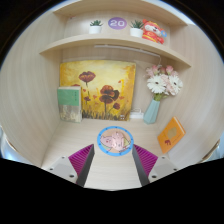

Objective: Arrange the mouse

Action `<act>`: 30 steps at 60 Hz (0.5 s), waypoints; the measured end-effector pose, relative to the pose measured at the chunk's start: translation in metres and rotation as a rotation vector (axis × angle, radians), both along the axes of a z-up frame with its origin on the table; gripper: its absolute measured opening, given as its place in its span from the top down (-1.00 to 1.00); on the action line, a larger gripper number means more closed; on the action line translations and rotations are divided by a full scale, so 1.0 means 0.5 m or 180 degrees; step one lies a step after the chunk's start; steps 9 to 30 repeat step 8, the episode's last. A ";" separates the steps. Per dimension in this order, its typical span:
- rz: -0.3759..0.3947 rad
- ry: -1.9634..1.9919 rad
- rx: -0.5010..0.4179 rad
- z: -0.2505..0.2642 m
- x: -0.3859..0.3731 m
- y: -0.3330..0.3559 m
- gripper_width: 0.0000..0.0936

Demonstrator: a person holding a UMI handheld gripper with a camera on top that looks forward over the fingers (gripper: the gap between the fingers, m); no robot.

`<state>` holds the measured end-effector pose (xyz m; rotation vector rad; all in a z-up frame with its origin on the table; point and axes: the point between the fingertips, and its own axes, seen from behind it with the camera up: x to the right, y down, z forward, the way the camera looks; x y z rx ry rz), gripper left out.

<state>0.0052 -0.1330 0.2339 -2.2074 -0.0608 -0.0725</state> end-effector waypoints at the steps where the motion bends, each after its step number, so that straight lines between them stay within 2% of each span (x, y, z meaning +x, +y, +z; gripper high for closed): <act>1: -0.0001 -0.0004 0.0007 0.001 0.000 -0.002 -0.63; 30: 0.0017 0.0014 0.0029 0.008 -0.007 -0.016 -0.63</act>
